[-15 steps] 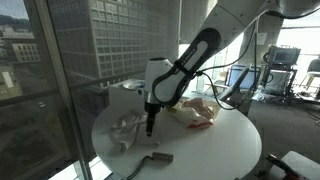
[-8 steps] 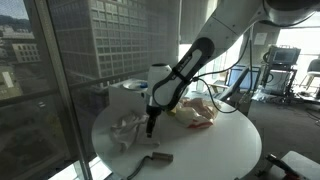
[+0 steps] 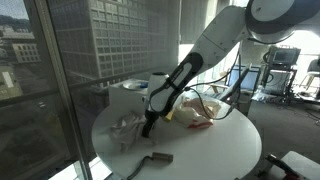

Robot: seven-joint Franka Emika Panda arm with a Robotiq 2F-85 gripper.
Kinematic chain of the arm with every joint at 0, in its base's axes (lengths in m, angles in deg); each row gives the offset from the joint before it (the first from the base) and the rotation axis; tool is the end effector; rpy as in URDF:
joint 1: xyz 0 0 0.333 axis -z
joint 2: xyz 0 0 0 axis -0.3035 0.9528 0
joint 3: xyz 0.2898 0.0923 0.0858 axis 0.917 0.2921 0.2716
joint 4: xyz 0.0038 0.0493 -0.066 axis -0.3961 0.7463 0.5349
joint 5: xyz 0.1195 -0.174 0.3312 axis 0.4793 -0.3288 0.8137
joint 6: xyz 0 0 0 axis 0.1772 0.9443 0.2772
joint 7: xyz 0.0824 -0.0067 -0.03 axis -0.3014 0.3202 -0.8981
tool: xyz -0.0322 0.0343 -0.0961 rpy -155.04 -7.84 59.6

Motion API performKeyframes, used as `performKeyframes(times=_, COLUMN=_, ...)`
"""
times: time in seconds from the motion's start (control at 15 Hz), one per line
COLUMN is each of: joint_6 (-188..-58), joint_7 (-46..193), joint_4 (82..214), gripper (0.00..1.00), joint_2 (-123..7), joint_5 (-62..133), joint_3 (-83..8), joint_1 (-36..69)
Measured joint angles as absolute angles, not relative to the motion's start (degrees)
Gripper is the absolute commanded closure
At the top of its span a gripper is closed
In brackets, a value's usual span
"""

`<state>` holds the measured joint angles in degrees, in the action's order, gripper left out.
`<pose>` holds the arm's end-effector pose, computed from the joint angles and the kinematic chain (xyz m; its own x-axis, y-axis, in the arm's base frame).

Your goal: Pick up all the items on the table and put them into the plastic

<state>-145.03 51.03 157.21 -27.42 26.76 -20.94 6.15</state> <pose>0.6063 0.2700 0.1234 0.6587 0.7314 0.1764 0.7427 -0.6696 0.0032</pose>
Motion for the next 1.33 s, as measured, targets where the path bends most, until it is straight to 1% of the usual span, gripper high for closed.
performKeyframes(times=0.13, joint_6=-145.0, joint_7=51.4, joint_4=156.7, gripper=0.64, joint_2=-27.2, joint_5=26.8, joint_3=-20.9, joint_1=6.1)
performKeyframes(times=0.33, joint_6=-144.2, joint_7=52.0, joint_4=156.5, gripper=0.88, joint_2=-27.4, joint_5=26.8, joint_3=-20.7, joint_1=6.1)
performKeyframes(times=0.4, joint_6=-143.7, joint_7=52.4, joint_4=156.5, gripper=0.9, joint_2=-27.8, joint_5=26.8, joint_3=-20.7, joint_1=6.1)
performKeyframes(times=0.47, joint_6=-143.2, joint_7=53.0, joint_4=156.6, gripper=0.91, joint_2=-28.3, joint_5=26.8, joint_3=-20.8, joint_1=6.0)
performKeyframes(times=0.53, joint_6=-142.7, joint_7=53.8, joint_4=156.9, gripper=0.91, joint_2=-29.2, joint_5=26.8, joint_3=-21.0, joint_1=5.9)
performKeyframes(times=0.6, joint_6=-141.7, joint_7=55.0, joint_4=157.3, gripper=0.88, joint_2=-30.5, joint_5=26.8, joint_3=-21.4, joint_1=5.8)
performKeyframes(times=0.73, joint_6=-139.8, joint_7=57.9, joint_4=158.9, gripper=0.88, joint_2=-33.9, joint_5=26.7, joint_3=-23.0, joint_1=5.0)
performKeyframes(times=1.07, joint_6=-136.1, joint_7=66.3, joint_4=165.6, gripper=0.87, joint_2=-45.5, joint_5=25.3, joint_3=-27.1, joint_1=2.8)
performKeyframes(times=1.33, joint_6=-136.2, joint_7=79.7, joint_4=173.1, gripper=0.87, joint_2=-56.8, joint_5=18.5, joint_3=-31.4, joint_1=0.0)
